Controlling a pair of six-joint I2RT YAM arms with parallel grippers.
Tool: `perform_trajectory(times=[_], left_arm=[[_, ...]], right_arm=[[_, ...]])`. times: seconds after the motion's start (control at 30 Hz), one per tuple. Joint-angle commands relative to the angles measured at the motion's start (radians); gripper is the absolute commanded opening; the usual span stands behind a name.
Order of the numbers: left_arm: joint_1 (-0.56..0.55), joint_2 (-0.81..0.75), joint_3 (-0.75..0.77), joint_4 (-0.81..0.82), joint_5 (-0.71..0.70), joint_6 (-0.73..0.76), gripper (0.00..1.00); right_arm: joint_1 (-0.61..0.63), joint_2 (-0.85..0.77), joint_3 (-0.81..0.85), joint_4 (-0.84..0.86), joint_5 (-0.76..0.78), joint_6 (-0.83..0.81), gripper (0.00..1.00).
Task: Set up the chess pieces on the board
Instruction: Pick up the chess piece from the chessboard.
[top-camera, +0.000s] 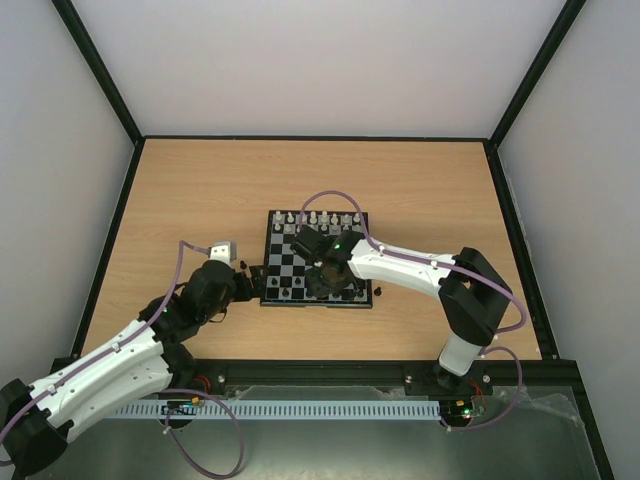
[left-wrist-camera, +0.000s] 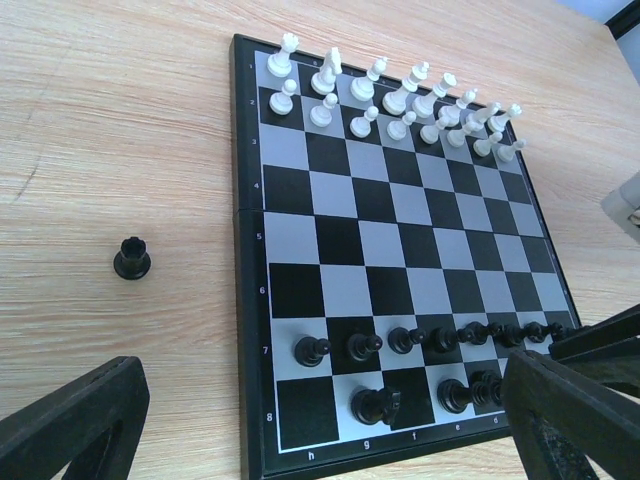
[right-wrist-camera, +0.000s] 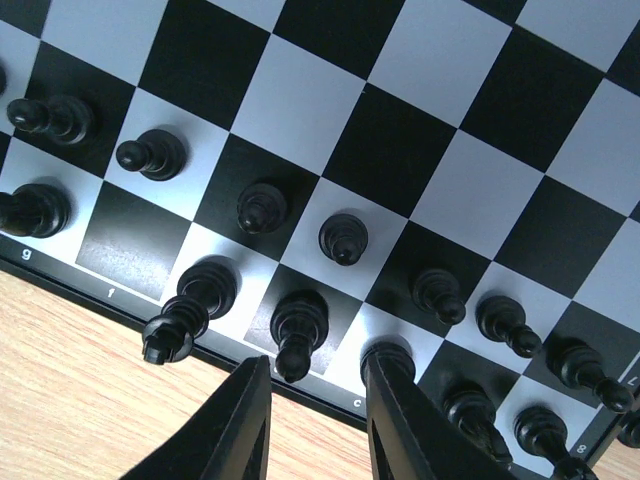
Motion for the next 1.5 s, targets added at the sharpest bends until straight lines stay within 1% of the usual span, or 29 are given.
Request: perform_trajectory(times=[0.0, 0.4, 0.57, 0.8, 0.93, 1.13, 1.23, 1.47], left_arm=[[-0.002, -0.017, -0.018, -0.014, 0.002, 0.001, 1.00], [-0.003, -0.022, -0.019, -0.014, 0.002, 0.001, 1.00], [-0.003, -0.025, -0.021, -0.014, 0.002, 0.000, 1.00], [-0.002, -0.028, -0.021, -0.014, 0.001, 0.000, 0.99], [-0.003, -0.026, -0.019, -0.014, -0.001, 0.000, 1.00], [-0.003, -0.027, -0.019, -0.019, -0.010, -0.002, 0.99], [-0.003, -0.031, -0.018, -0.021, -0.015, -0.005, 0.99], [-0.003, -0.042, -0.020, -0.026, -0.018, -0.011, 1.00]], right_arm=[[0.006, 0.024, 0.017, -0.032, 0.005, -0.004, 0.27], [0.009, 0.053, 0.010, -0.006, -0.022, -0.006, 0.21], [0.009, 0.064, 0.010, -0.001, -0.025, -0.007, 0.16], [0.010, 0.064, 0.020, -0.016, -0.020, -0.007, 0.07], [0.023, 0.046, 0.062, -0.069, 0.022, -0.004, 0.05], [0.066, 0.015, 0.190, -0.182, 0.079, 0.006, 0.04], [0.094, 0.025, 0.246, -0.218, 0.097, 0.011, 0.04], [0.130, 0.062, 0.317, -0.237, 0.103, 0.014, 0.04]])
